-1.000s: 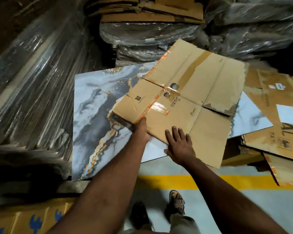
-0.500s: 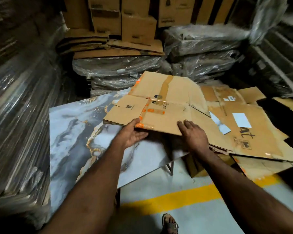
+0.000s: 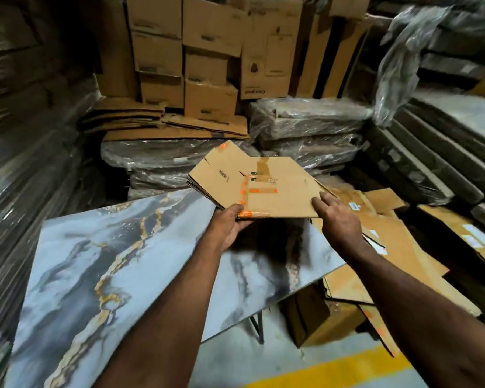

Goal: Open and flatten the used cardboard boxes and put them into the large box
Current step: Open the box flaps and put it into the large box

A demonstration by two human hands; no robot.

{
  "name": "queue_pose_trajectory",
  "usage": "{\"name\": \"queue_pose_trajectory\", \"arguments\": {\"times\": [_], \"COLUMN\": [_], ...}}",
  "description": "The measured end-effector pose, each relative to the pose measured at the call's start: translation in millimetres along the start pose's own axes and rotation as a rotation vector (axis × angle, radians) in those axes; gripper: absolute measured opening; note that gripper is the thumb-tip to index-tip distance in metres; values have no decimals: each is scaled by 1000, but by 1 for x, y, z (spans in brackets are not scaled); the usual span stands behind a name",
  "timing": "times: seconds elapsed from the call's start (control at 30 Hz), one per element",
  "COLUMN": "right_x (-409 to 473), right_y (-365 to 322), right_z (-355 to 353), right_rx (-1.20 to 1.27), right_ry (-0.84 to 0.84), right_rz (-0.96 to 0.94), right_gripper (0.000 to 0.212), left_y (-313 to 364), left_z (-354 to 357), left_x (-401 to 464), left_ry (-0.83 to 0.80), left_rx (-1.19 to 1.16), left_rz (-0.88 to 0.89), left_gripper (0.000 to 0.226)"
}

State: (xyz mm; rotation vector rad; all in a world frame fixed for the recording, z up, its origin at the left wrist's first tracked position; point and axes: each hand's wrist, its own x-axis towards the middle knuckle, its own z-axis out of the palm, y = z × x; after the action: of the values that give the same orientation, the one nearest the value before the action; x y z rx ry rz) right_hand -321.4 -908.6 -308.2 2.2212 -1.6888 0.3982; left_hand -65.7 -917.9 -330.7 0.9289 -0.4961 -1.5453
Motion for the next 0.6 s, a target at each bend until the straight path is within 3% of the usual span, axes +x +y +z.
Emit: {"name": "queue_pose_trajectory", "arguments": {"times": [0.33, 0.6], "right_x": [40, 31], "right_y": [240, 408], "right_z": [62, 106], "right_rx": [-34, -57], "right_ry": [101, -101], "right_rz": [-13, 88], "right_gripper": [41, 46], "left_y": [-113, -220], "left_z": [185, 310], "left_x": [112, 183], "left_ry": [-44, -47], "left_rx": [-24, 29], "left_rz": [-47, -170], "left_gripper": [25, 29]}}
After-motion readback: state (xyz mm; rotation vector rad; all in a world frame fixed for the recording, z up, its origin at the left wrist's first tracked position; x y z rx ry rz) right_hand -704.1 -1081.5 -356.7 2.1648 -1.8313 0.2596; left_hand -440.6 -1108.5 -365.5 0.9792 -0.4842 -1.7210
